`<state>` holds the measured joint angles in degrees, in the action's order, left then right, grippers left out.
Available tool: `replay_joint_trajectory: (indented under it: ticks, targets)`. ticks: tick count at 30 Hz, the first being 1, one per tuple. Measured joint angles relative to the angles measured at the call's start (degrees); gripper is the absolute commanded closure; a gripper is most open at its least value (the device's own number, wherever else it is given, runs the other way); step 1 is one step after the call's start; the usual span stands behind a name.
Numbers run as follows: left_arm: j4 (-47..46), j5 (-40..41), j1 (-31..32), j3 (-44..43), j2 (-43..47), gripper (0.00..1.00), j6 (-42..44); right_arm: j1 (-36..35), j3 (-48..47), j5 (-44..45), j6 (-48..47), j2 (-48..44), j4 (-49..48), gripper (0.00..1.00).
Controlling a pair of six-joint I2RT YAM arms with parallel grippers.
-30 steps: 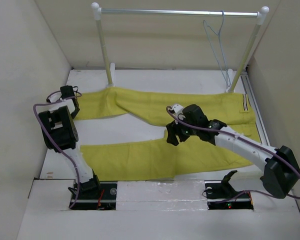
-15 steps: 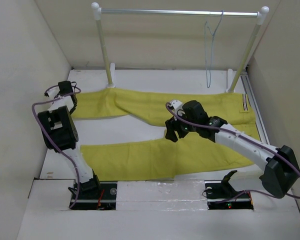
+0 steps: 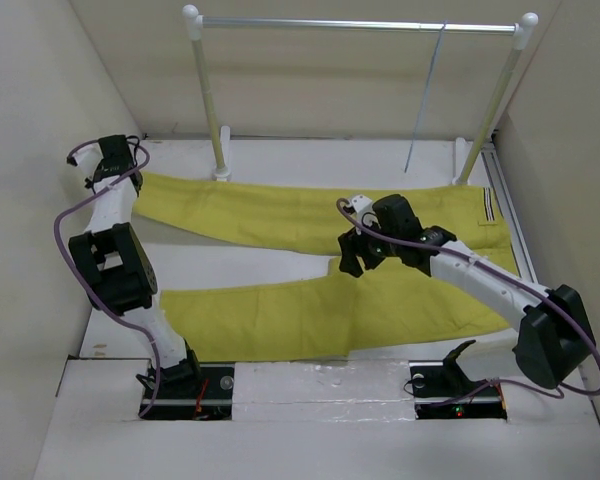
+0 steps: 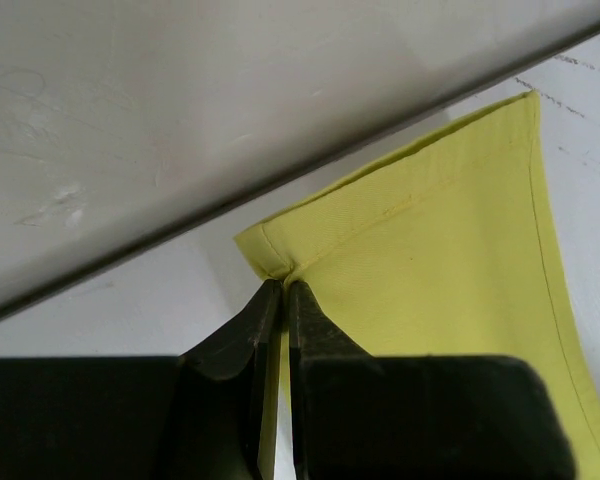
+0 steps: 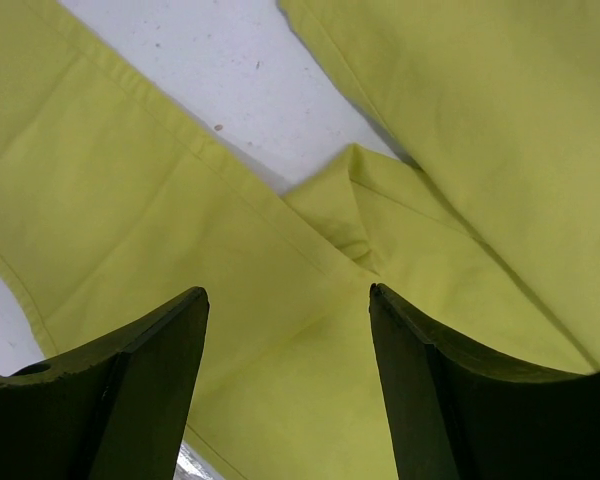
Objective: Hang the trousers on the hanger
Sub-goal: Flatten out the trousers at the center of the board.
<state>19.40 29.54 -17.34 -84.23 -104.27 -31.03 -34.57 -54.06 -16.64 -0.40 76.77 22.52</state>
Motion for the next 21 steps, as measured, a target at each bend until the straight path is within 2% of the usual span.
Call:
replay_joint_trajectory:
  ticks: [7,8,9,10,11,12,13,14,15,16,18,19,20,21]
  targets:
    - [2.4,1.2,-0.6,-0.4,-2.1,1.0,0.1,2.0,0.0,0.0,-1.4,-1.8,1.1,0.28]
    - [2.4,1.2,-0.9,0.0,-2.8,0.98,0.1,2.0,0.0,-0.1,-1.6,-2.2,1.3,0.28]
    - [3.0,1.4,-1.1,0.5,-3.2,0.88,-0.2,2.0,0.0,-0.1,-1.8,-2.5,1.5,0.35]
    - [3.0,1.4,-1.4,1.6,-4.2,0.88,-0.2,2.0,0.0,-0.2,-2.0,-2.6,1.5,0.35]
    - [3.3,1.5,-1.6,2.5,-4.6,0.83,-0.3,1.5,0.0,-0.3,-2.3,-2.7,1.5,0.41]
    - [3.4,1.6,-1.6,3.9,-4.8,0.78,-0.5,0.9,0.0,-0.5,-2.8,-2.5,1.5,0.63]
    - [3.6,1.7,-1.7,5.4,-4.8,0.54,-0.8,-0.1,-0.2,-0.8,-3.4,-2.1,1.6,0.77]
    - [4.0,1.6,-1.8,6.6,-4.5,0.45,-0.7,-1.4,-0.7,-1.3,-3.8,-1.3,1.6,0.91]
    - [4.0,1.1,-1.9,7.6,-4.1,0.39,-0.9,-3.1,-1.5,-1.6,-4.0,0.0,1.6,1.0]
    - [3.8,0.6,-1.9,8.6,-3.4,0.34,-1.2,-4.9,-2.7,-2.0,-4.2,2.0,1.5,1.0]
    - [3.9,-0.2,-1.7,10.1,-0.6,0.34,-1.5,-8.9,-6.2,-2.9,-4.5,7.4,0.9,1.0]
    - [3.9,-0.4,-1.4,10.4,1.4,0.35,-1.5,-10.7,-7.9,-3.3,-4.7,10.3,0.2,0.97]
    - [3.9,-0.6,-1.0,10.4,3.7,0.36,-1.5,-12.5,-9.9,-3.6,-4.8,13.3,-0.2,0.85]
    - [3.4,-1.0,-0.3,10.5,6.3,0.39,-1.6,-14.2,-12.2,-3.8,-4.9,16.5,-0.4,0.58]
